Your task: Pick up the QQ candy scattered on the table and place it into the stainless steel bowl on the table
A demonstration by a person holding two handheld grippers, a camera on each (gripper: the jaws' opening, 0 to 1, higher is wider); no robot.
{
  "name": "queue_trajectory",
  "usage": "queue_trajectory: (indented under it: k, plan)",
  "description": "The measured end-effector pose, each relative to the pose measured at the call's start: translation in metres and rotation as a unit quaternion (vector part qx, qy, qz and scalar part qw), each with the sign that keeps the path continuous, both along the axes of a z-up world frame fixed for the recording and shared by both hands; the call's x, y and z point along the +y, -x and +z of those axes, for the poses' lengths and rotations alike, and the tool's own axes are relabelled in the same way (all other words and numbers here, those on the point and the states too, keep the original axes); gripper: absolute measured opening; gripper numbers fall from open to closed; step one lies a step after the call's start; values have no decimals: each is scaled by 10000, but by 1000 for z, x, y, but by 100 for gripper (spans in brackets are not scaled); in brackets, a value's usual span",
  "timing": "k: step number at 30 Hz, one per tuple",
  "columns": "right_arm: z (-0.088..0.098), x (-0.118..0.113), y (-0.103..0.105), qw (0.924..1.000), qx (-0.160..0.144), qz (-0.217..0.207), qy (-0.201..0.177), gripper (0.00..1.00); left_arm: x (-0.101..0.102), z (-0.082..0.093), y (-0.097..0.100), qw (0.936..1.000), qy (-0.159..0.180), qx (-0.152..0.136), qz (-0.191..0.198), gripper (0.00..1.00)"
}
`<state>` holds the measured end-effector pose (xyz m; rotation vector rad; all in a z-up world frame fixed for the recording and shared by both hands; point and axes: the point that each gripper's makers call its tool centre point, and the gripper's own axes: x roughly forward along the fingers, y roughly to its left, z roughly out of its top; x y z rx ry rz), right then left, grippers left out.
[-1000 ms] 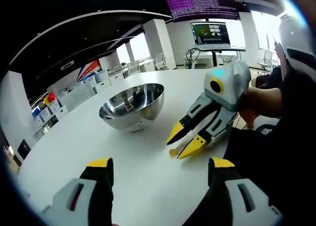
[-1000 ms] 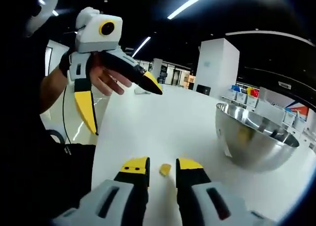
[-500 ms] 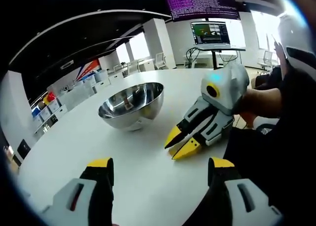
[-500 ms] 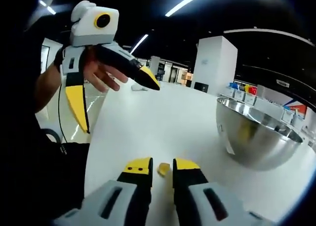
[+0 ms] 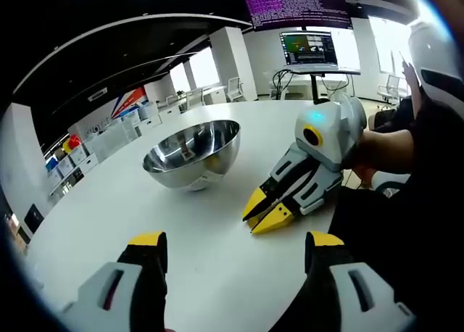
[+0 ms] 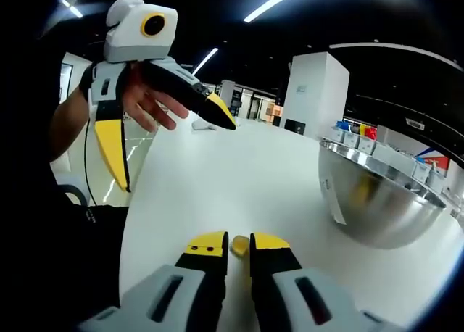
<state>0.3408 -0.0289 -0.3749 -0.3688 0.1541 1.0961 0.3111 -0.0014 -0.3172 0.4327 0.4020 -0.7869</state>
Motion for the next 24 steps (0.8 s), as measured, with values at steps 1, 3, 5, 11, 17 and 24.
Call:
queue_trajectory:
  k: [1,3,5,11,17,24]
  plan:
    - [0,0,0,10000,-5,1,1,11,0,0,0,10000,1,4,1,77]
    - [0,0,0,10000,-10,-1,1,11,0,-1,0,10000,3,11,7,77]
    - [0,0,-1,10000,-13,-15,7,10,0,-1,0,10000,2,13,4,77]
    - [0,-1,-2,10000,-27,-40,23,9,0,-1,0,10000,1,19,3,77]
    - [0,-1,-2,10000,8,-50,-7,8,0,-1,0,10000,-1,18,2,77]
    - [1,-3,-4,9997,146,-167,-77,6,0,-1,0,10000,-2,13,5,77]
